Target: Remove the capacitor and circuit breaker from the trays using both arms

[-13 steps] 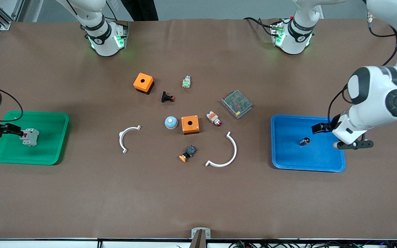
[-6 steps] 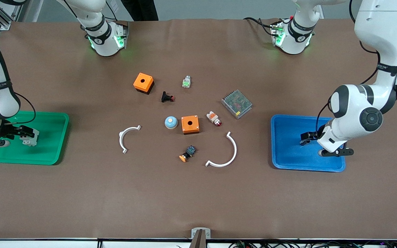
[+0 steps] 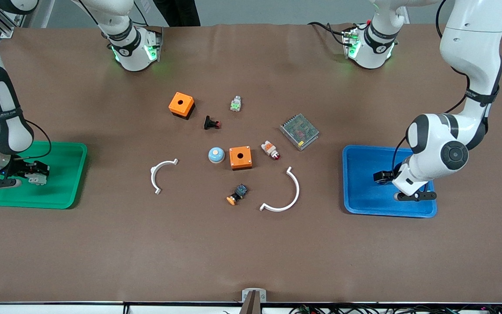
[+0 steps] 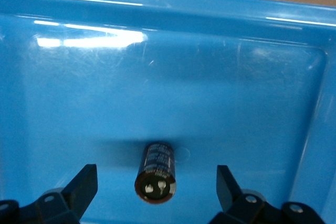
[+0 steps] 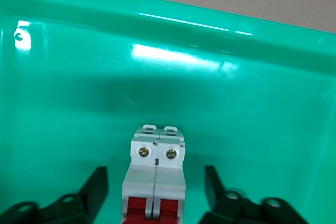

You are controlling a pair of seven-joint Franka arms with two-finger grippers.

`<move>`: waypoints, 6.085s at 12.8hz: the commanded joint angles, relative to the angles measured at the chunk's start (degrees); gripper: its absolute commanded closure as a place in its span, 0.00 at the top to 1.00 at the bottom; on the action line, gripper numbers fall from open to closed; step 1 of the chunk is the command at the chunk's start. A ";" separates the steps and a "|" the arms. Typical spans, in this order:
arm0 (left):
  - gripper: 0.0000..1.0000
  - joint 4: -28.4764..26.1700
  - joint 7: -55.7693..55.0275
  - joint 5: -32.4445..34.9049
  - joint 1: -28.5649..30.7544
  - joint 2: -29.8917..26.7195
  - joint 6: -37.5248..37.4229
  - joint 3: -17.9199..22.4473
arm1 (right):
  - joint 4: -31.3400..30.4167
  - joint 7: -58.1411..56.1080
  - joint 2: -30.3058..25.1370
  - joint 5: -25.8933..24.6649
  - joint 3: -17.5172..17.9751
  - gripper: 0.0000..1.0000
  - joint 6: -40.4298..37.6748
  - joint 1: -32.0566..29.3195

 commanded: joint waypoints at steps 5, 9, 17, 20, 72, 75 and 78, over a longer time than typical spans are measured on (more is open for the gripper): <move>0.74 -0.76 0.03 0.97 -0.30 0.04 1.65 0.10 | 7.14 0.42 -1.84 0.94 0.99 0.00 -10.54 -0.01; 0.43 -1.20 -0.06 0.97 -0.39 0.12 1.56 0.10 | 18.34 16.57 -7.36 0.50 1.07 0.01 -36.16 8.76; 0.24 -0.32 -1.98 0.97 -1.78 -0.92 -2.46 0.10 | -2.13 49.95 -14.69 5.95 1.16 0.01 -12.84 37.48; 0.24 5.20 -10.30 0.88 -7.57 -1.90 -11.95 0.10 | -2.22 59.39 -10.30 5.86 1.08 0.01 -7.11 46.03; 0.99 15.69 -7.91 -2.90 -4.28 -22.36 -36.94 -1.39 | 22.28 33.66 -21.63 -4.77 -0.33 1.00 -52.35 21.35; 0.99 13.13 -2.61 -2.90 0.57 -27.81 -37.72 -1.39 | 27.30 33.92 -21.54 -4.86 -0.42 1.00 -59.20 21.18; 0.99 13.66 -2.61 -2.90 1.11 -30.02 -39.57 -1.30 | 27.66 33.75 -21.54 -4.07 -0.33 1.00 -59.48 20.39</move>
